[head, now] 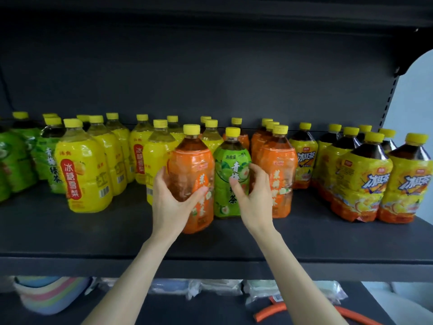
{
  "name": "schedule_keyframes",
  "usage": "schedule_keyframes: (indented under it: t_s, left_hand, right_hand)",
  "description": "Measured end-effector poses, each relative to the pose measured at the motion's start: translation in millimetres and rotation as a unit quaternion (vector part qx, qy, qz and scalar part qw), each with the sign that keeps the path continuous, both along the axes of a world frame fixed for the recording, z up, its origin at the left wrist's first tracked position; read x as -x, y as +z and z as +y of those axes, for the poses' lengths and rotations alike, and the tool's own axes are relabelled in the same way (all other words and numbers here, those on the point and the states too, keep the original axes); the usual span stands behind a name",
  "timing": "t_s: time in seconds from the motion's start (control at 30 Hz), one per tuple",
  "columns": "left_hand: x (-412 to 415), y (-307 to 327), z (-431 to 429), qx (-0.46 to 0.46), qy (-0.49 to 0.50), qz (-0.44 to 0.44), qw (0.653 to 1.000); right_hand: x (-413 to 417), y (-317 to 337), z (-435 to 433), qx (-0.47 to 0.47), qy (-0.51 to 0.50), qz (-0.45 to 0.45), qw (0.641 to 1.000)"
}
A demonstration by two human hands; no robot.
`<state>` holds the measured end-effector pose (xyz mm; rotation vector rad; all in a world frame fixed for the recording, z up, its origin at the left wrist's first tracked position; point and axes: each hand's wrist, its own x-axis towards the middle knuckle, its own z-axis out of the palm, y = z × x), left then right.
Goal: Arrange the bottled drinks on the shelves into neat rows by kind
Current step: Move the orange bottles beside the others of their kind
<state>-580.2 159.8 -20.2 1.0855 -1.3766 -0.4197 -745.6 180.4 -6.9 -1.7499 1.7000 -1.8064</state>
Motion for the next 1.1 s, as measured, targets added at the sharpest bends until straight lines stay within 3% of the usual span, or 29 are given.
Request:
schedule_keyframes:
  t_s: [0.13,0.27,0.73,1.1]
  left_hand:
    - [-15,-3,-12,-0.017,-0.062,0.020,0.998]
    - [-31,-2,-22,-0.019,-0.078,0.036,0.996]
    - [-41,-2,-23,-0.037,-0.110,0.082,0.990]
    - [-85,-9,-1,-0.012,-0.154,0.145,0.977]
  right_hand:
    - [-17,0,-15,-0.050,0.013,-0.083,0.995]
    - [-24,4,-27,-0.073,0.009,-0.108,0.991]
    - [-31,3,-21,-0.059,-0.034,-0.081,0.994]
    - [-68,-3,-23,-0.068,0.074,-0.118,0.988]
